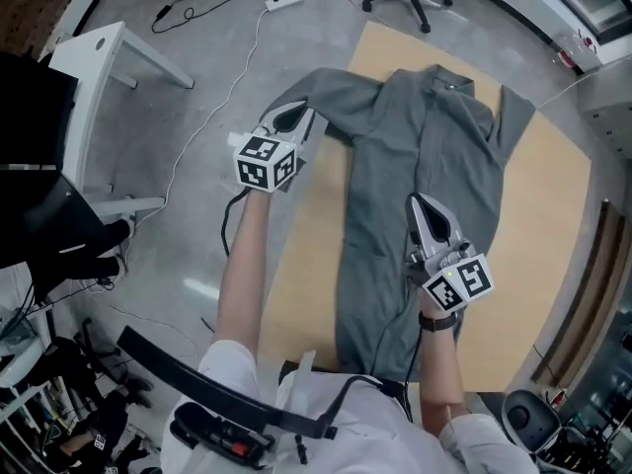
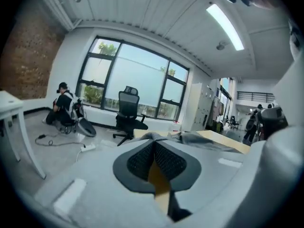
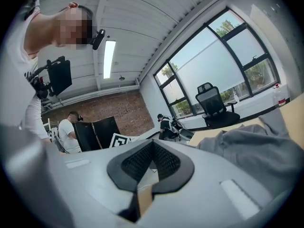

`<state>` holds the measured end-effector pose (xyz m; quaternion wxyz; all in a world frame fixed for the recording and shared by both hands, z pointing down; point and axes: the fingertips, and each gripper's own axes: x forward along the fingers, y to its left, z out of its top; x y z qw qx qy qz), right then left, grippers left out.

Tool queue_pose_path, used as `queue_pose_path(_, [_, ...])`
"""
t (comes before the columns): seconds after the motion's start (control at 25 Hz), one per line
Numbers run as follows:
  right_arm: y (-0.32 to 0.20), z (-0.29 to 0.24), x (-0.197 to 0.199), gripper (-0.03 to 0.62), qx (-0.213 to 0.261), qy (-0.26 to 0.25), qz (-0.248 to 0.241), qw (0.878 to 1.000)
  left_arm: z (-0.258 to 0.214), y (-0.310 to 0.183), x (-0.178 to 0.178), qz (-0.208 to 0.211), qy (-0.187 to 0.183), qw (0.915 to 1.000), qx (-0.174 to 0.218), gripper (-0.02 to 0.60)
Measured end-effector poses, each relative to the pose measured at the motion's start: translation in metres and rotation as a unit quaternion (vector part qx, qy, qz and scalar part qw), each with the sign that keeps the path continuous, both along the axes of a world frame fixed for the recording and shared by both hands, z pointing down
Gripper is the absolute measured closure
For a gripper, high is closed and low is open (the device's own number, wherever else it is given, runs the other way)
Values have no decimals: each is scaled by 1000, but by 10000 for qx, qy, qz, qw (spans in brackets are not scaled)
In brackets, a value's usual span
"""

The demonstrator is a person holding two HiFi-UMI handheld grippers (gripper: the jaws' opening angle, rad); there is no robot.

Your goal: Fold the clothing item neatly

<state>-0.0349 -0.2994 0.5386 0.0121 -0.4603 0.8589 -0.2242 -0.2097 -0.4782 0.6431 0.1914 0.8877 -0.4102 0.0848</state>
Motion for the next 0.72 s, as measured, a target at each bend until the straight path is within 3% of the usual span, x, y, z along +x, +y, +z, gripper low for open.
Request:
queue_pose_path(0.12, [13,-17,19,588,144,-122,184,9997,-50,24,60,584,-223,9970,451,575])
queue_pose_path(0.24, [26,-28,49,588,232,-181,427,9987,-65,57,133,1330,-586,9869,695,575])
queue_pose_path(0.32, [36,-33,70,588,260,-173,599,9977,-54,84,178,1742,-748,9801,587,574])
queue_pose_path(0.44, [48,-33,103,588,267,-164,852,9959,-16,125,234,2184,-625,9738,-114,568])
queue_pose_path(0.56, [53,-20,130,588,183,-54,993,9949,19,156,252,2203,-608,9707,-747,445])
queue_pose_path(0.72, [45,-9,133,554,75,378,738,9965,16,177,225,1809,-531,9782,-875,442])
